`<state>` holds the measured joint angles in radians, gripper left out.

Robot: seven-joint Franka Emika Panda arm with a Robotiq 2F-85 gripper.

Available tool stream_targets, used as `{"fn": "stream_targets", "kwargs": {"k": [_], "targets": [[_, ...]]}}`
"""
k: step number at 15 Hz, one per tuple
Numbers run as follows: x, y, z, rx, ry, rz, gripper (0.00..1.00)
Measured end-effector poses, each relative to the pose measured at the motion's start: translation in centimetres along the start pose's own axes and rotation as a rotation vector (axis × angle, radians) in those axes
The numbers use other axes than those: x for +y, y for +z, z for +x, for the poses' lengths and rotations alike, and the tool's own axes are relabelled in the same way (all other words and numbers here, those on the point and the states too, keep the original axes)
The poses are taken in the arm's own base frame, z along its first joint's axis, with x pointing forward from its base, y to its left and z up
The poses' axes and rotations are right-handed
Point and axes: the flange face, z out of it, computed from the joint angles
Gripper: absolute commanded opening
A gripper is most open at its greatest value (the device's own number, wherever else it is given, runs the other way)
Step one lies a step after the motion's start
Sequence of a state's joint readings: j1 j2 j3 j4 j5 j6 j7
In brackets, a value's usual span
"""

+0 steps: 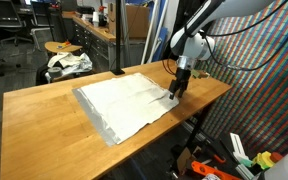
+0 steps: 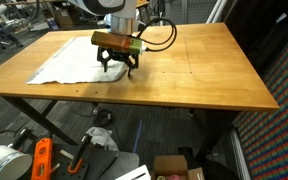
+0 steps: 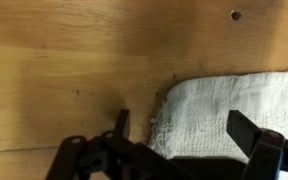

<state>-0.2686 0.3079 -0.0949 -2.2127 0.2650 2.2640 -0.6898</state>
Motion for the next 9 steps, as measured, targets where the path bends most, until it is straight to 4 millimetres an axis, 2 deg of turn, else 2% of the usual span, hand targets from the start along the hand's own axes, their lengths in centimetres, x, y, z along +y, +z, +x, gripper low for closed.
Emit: {"fn": "stream_targets", "kwargs": {"k": [6,7,8,9], "targets": [[-0.73,0.12,0.46,0.001,-0.067,0.029,1.00],[-0.87,0.16,0.53,0.001,-0.074,0.032,0.96],[-0.98,0.19,0.58,0.000,-0.079,0.034,0.74],[-1.04,0.20,0.62,-0.002,-0.083,0.036,0.72]]}}
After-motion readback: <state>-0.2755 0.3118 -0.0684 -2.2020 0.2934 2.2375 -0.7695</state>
